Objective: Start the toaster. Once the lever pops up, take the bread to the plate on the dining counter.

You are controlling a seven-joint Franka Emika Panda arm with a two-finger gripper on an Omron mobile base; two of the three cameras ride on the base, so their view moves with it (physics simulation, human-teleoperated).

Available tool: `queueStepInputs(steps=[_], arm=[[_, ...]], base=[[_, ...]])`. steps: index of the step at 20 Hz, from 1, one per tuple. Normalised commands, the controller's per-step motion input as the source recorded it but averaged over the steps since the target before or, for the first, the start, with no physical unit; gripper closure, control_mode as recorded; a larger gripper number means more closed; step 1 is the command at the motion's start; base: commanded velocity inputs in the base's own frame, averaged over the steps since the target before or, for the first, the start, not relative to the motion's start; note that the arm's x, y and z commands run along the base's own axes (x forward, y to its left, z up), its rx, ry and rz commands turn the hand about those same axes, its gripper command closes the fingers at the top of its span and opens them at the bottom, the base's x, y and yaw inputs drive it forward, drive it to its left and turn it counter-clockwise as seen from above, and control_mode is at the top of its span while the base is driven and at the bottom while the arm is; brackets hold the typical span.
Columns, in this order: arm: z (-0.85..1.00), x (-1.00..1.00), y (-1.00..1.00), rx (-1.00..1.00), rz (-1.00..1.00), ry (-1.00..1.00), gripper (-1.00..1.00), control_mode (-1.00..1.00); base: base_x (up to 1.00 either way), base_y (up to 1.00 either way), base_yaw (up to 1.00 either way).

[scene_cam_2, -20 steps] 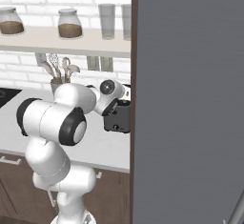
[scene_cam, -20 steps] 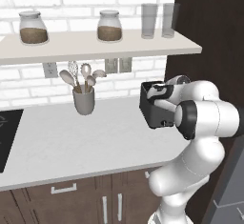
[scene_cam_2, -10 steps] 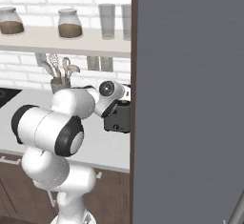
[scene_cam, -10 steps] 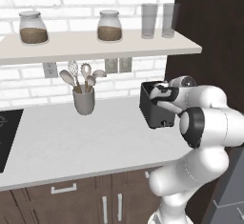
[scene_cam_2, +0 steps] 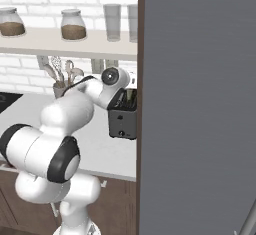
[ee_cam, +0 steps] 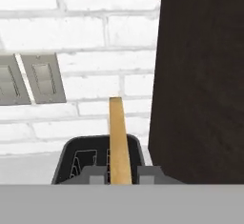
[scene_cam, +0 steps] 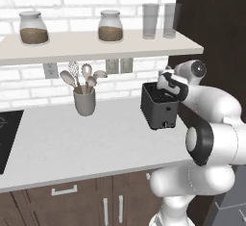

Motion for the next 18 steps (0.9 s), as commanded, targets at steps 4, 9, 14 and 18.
queueStepInputs(steps=[4,9,14,18], arm=[[0.99,-0.01,0.0,-0.04,0.03,0.0,1.0,-1.0],[0.58,-0.44,0.0,-0.01,0.0,0.02,1.0,-1.0],[-0.28,-0.88,-0.01,0.0,0.0,-0.09,1.0,-1.0],[-0.12,-0.71,-0.01,0.0,0.0,-0.31,1.0,-1.0]], base=[[0.0,0.0,0.0],[0.0,0.0,0.0],[0.0,0.0,0.0],[0.0,0.0,0.0]])
